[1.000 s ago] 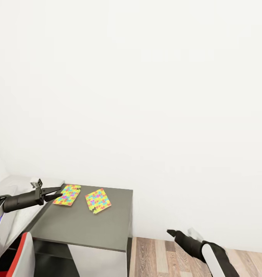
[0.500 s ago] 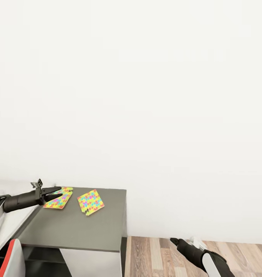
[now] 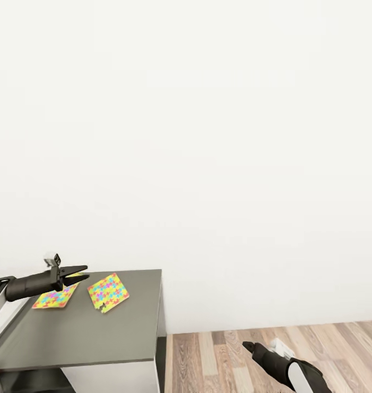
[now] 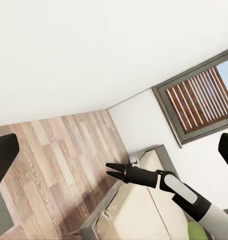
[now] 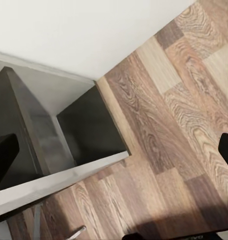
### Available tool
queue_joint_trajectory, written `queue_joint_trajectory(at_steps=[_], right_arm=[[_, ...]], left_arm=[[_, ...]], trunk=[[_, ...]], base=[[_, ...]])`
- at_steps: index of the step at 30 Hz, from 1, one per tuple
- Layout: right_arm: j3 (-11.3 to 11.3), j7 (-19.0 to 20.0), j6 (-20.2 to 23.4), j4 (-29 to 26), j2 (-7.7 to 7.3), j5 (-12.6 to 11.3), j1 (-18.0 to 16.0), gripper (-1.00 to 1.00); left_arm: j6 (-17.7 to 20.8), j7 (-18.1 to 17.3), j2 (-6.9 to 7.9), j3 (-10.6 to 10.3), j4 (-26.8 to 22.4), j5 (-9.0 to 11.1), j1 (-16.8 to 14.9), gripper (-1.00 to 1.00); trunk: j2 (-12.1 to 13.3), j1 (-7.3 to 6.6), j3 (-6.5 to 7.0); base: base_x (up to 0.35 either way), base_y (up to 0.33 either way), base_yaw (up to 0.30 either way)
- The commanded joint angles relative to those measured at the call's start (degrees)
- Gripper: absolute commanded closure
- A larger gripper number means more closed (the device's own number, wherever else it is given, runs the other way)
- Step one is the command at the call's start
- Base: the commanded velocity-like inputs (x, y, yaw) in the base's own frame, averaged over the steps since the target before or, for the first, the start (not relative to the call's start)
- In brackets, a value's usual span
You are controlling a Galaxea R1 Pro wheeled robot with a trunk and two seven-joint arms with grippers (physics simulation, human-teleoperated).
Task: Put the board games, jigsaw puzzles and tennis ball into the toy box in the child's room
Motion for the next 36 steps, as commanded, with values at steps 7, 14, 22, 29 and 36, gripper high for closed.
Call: queue_joint_trajectory(at_steps=[7, 14, 22, 29, 36], right_arm=[[-0.09, 0.16, 0.18, 0.02, 0.04, 0.12, -0.03, -1.0], [-0.09, 0.14, -0.02, 0.07, 0.04, 0.2, -0.04, -1.0], [0.07, 0.14, -0.37, 0.08, 0.1, 0.22, -0.01, -1.0], [0.09, 0.14, -0.41, 0.08, 0.05, 0.25, -0.01, -1.0], [-0.07, 0.21, -0.41, 0.11, 0.04, 0.22, -0.02, -1.0]], left_arm=[[0.71, -0.23, -0.05, 0.0, -0.02, -0.06, -0.03, -1.0], [0.79, -0.23, -0.06, -0.01, 0.0, -0.07, -0.03, -1.0], [0.79, -0.23, -0.42, 0.01, -0.02, -0.07, -0.03, -1.0], [0.81, -0.23, -0.77, -0.03, -0.02, -0.17, -0.03, -1.0], [0.82, -0.23, -1.31, 0.02, -0.02, -0.32, -0.03, -1.0]], trunk=[[-0.14, 0.04, -0.32], [-0.14, 0.04, -0.34], [-0.14, 0.04, -0.34], [-0.14, 0.04, -0.34], [-0.14, 0.04, -0.47]], base=[[0.094, 0.055, -0.175], [0.073, 0.038, -0.019], [0.089, 0.13, -0.001], [0.032, 0.025, 0.008], [0.096, 0.041, 0.15]])
